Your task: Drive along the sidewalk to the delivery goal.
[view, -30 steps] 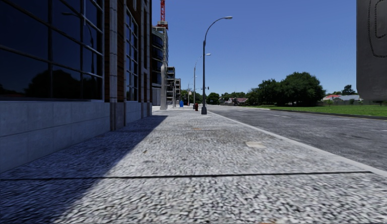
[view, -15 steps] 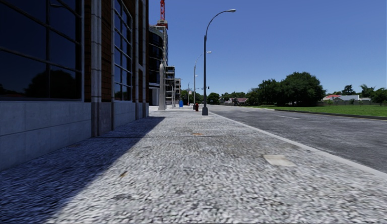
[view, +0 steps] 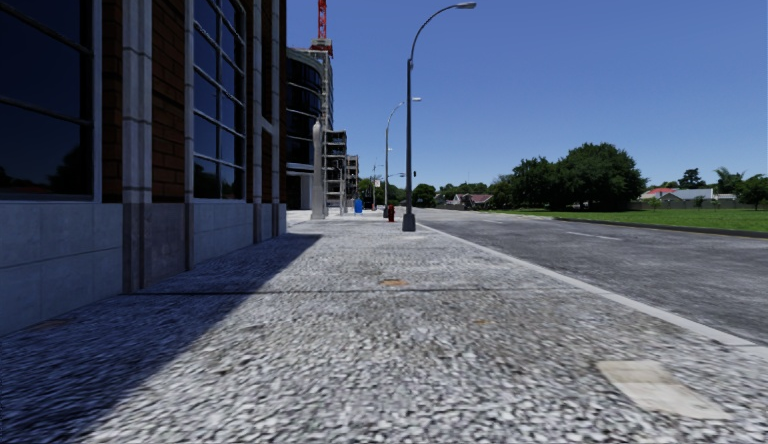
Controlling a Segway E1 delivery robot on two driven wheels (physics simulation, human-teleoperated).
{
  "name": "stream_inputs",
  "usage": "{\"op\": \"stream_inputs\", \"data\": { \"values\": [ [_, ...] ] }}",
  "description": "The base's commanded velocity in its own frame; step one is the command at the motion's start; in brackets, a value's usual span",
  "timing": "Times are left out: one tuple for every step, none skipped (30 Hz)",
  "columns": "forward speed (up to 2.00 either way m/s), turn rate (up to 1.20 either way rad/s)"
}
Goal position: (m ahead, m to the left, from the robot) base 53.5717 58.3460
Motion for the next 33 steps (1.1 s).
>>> {"op": "stream_inputs", "data": {
  "values": [
    [2.0, 0.0],
    [2.0, 0.0],
    [2.0, 0.0],
    [2.0, 0.0],
    [2.0, 0.0],
    [2.0, 0.0],
    [2.0, 0.03],
    [2.0, 0.13],
    [2.0, 0.13],
    [2.0, 0.26],
    [2.0, 0.32],
    [2.0, 0.33],
    [2.0, 0.33],
    [2.0, 0.34],
    [2.0, 0.34],
    [2.0, 0.34],
    [2.0, 0.34],
    [2.0, 0.34],
    [2.0, 0.34],
    [2.0, 0.34],
    [2.0, 0.34],
    [2.0, 0.34],
    [2.0, 0.34],
    [2.0, 0.34],
    [2.0, 0.28],
    [2.0, 0.28],
    [2.0, 0.0],
    [2.0, 0.0],
    [2.0, 0.0],
    [2.0, 0.0],
    [2.0, 0.0],
    [2.0, 0.0],
    [2.0, 0.0]
  ]
}}
